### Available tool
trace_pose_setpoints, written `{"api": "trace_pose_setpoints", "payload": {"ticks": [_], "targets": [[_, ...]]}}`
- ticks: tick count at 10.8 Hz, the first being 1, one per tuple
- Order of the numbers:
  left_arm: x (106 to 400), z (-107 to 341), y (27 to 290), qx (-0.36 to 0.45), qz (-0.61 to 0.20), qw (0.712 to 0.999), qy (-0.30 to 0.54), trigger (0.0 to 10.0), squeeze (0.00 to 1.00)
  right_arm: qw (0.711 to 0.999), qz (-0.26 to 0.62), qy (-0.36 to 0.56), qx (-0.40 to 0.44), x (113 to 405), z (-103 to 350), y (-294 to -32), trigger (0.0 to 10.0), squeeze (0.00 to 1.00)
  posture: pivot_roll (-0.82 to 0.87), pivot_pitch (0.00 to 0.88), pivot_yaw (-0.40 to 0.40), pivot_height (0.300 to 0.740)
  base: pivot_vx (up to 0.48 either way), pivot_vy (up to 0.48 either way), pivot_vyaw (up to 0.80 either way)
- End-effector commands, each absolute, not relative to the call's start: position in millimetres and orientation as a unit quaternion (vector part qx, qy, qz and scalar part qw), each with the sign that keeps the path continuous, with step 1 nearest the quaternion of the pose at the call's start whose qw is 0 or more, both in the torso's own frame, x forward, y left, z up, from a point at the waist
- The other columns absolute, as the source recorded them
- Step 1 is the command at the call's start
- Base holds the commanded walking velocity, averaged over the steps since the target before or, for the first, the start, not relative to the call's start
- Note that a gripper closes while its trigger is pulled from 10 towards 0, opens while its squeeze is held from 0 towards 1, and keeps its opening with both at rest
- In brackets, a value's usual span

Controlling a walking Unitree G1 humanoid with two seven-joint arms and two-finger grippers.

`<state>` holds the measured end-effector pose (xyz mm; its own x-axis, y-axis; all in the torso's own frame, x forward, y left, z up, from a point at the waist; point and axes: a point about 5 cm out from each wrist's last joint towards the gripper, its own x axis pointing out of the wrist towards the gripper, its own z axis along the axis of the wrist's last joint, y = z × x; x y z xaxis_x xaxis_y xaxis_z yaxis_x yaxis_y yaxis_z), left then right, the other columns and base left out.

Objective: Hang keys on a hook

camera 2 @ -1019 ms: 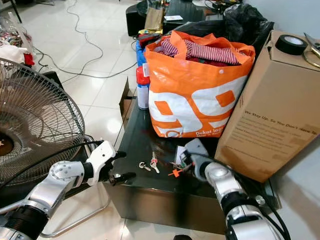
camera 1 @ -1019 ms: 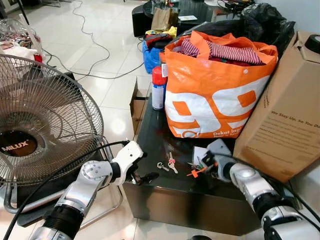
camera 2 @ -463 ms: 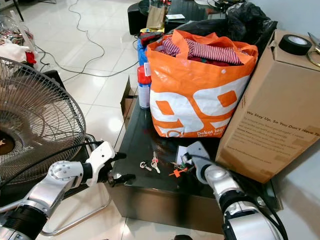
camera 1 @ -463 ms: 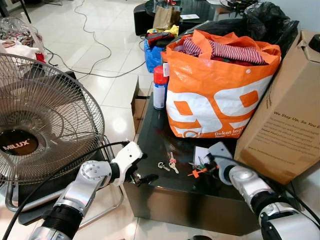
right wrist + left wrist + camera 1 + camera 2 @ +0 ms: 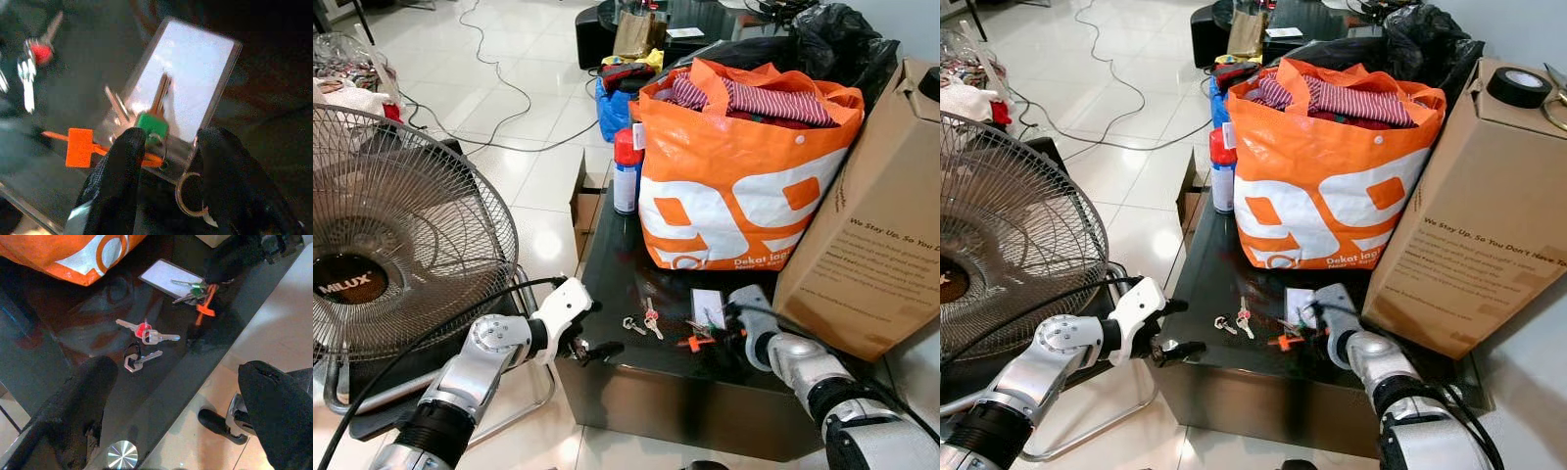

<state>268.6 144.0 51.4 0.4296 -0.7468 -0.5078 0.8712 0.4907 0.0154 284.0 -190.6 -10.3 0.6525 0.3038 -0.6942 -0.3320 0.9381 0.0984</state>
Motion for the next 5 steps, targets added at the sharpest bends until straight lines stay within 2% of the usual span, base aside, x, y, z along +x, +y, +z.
{"api": "trace_pose_setpoints", "payload": {"ticks": [1, 2, 5], "targets": [[271, 56, 143, 0.144, -0.486, 0.834, 0.217, 10.0, 0.00, 0.920, 0.159, 0.356, 0.042, 290, -3, -193, 10.0, 0.00, -0.20, 0.000, 0.006, 0.740, 0.000, 0.000, 0.00], [271, 57, 143, 0.144, -0.484, 0.836, 0.216, 10.0, 0.00, 0.918, 0.135, 0.356, 0.106, 289, 0, -197, 10.0, 0.00, -0.20, 0.000, 0.003, 0.740, 0.000, 0.000, 0.00], [271, 56, 144, 0.145, -0.483, 0.836, 0.217, 10.0, 0.00, 0.898, 0.091, 0.413, 0.122, 265, -12, -199, 10.0, 0.00, -0.21, 0.000, 0.012, 0.740, 0.000, 0.000, 0.00]]}}
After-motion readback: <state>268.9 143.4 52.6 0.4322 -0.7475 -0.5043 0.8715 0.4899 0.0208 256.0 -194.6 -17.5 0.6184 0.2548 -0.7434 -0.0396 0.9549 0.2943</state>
